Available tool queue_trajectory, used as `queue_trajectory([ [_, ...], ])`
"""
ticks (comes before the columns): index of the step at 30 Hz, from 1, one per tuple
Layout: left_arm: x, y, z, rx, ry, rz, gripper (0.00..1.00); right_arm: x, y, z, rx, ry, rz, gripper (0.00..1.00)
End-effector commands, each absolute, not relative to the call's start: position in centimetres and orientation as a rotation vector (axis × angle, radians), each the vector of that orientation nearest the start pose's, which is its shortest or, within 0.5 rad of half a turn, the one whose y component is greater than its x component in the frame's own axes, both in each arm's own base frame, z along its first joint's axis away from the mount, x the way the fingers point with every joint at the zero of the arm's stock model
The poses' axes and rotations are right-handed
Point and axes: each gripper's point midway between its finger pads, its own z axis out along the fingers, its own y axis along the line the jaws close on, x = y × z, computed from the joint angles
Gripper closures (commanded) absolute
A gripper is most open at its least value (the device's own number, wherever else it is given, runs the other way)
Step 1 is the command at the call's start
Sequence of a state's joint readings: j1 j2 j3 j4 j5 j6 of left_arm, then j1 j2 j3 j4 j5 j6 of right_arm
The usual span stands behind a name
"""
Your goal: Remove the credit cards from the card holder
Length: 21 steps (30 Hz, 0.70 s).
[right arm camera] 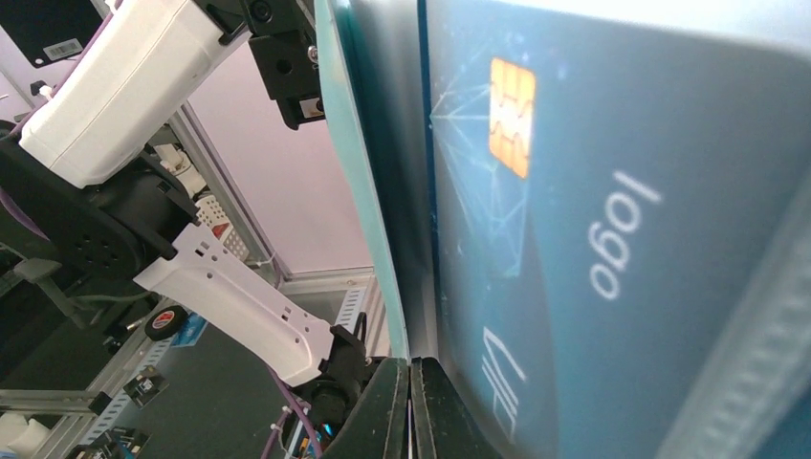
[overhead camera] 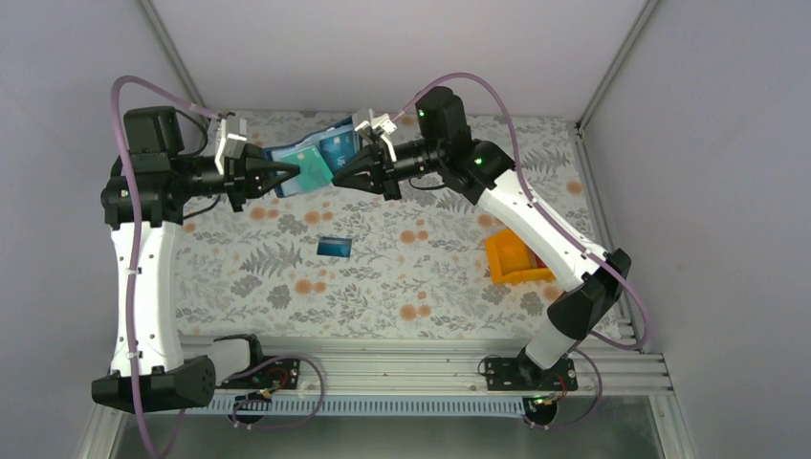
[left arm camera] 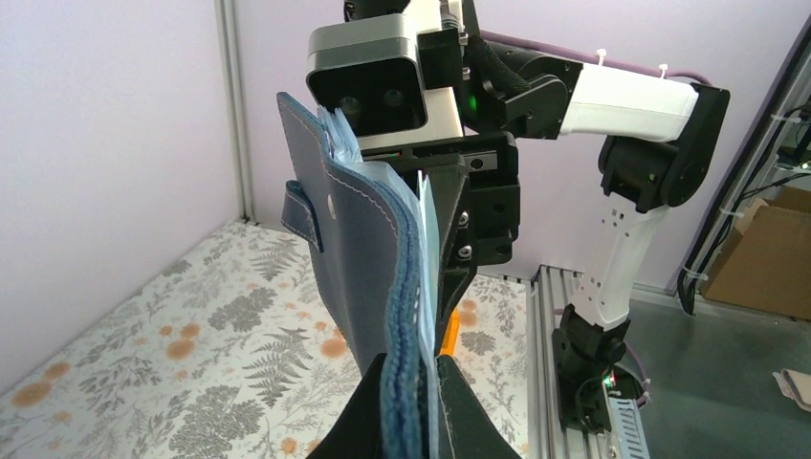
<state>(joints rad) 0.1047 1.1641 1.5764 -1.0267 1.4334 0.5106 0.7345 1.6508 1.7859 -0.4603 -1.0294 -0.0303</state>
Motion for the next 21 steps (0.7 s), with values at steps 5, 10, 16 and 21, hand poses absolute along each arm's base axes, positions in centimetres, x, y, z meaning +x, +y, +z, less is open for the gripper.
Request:
queue_trajectory([
  [5, 20.5, -15.0, 46.0, 1.064, 1.381, -1.112, 0.83, 21.4, 37.7, 45.3, -1.367, 1.331, 1.375, 0.96],
  [10, 20.7, -15.0, 45.3, 1.053, 1.395, -1.131, 0.85, 23.4, 36.3, 45.1, -1.311, 1.399, 1.328, 0.96],
  [16, 20.4, -15.0, 45.6, 1.060, 1.385, -1.127, 0.98, 24.0, 35.1, 45.5, -1.296, 1.408, 1.279, 0.96],
  [21, 20.8, -14.9, 45.4, 1.054, 1.403, -1.102, 0.98, 24.6, 33.8, 45.3, -1.287, 1.439, 1.229, 0.96],
])
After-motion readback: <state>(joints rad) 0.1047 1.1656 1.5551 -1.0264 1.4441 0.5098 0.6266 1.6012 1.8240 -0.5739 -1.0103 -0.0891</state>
